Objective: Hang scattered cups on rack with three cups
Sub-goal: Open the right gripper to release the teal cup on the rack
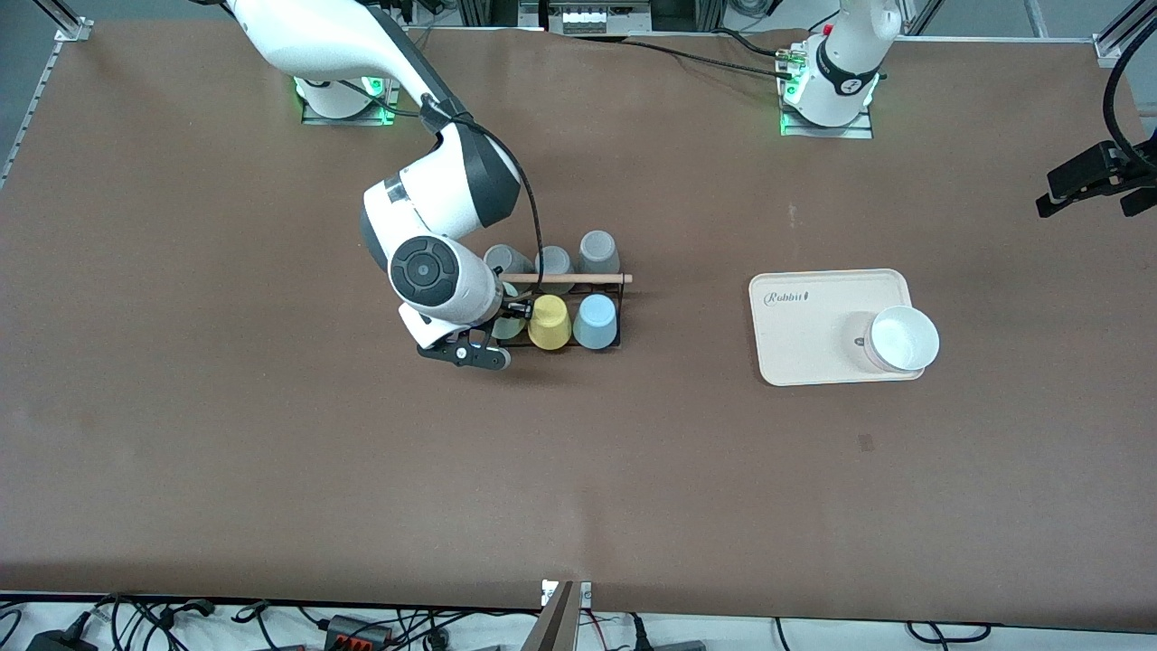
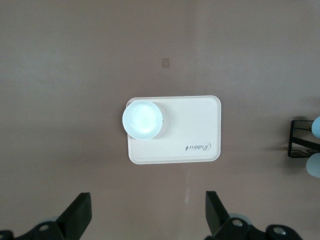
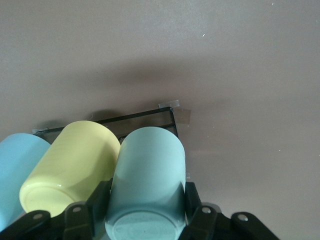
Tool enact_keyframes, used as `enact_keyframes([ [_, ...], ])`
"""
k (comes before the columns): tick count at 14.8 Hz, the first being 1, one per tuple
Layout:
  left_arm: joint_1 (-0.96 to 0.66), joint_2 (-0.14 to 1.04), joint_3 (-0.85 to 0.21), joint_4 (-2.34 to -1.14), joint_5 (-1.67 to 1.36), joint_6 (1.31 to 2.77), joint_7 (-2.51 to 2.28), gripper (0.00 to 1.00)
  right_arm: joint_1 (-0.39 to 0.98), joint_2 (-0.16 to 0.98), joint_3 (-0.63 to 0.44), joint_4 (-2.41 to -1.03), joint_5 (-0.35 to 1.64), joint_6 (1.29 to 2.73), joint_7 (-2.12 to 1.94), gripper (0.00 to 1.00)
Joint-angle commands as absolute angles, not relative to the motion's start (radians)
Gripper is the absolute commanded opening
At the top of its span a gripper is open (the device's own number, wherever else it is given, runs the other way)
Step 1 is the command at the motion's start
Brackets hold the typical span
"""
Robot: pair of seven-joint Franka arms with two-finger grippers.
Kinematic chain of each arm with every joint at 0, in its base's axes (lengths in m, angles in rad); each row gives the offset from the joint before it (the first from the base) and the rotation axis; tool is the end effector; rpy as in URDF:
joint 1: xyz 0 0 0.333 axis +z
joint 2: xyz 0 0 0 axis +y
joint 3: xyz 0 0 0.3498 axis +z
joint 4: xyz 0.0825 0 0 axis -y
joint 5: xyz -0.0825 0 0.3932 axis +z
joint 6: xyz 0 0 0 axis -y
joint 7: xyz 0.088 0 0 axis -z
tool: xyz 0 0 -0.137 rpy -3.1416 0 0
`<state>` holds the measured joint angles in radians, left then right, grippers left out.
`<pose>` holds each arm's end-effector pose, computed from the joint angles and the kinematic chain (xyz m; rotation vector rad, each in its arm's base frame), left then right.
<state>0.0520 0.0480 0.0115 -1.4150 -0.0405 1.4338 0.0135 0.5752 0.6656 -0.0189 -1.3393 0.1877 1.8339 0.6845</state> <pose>0.5644 0.0297 0.6634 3.0998 0.0698 -0.0429 0.6132 0.4086 0.3182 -3.0716 0.2921 0.3631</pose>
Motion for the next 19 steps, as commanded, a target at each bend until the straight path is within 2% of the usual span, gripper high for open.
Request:
enact_keyframes([
  [1,0.057,0.043,0.011,-1.402,-0.044,1.416,0.017,1.00,0.571,0.693,-0.018,-1.304,0.209,1.832,0.698,0.18],
  [6,0.057,0.040,0.008,-1.402,-0.043,1.414,0.011,1.00,0.571,0.703,-0.018,-1.304,0.236,1.835,0.699,0.18],
  [7,0.057,0.040,0.008,-1.401,-0.043,1.408,0.009,1.00,0.571,0.703,-0.020,-1.304,0.236,1.835,0.699,0.22],
  [8,0.057,0.040,0.008,-1.399,-0.043,1.401,0.011,1.00,0.571,0.703,-0.020,-1.304,0.236,1.833,0.698,0.57],
  [9,0.057,0.040,0.008,-1.399,-0.043,1.401,0.012,1.00,0.569,0.703,-0.020,-1.304,0.236,1.833,0.707,1.00],
  [13,0.057,0.040,0.006,-1.399,-0.043,1.401,0.011,1.00,0.568,0.692,-0.034,-1.298,0.235,1.822,0.706,1.00],
  [19,0.057,0.040,0.005,-1.401,-0.043,1.399,0.011,1.00,0.493,0.675,-0.040,-1.129,0.216,1.686,0.695,1.00],
])
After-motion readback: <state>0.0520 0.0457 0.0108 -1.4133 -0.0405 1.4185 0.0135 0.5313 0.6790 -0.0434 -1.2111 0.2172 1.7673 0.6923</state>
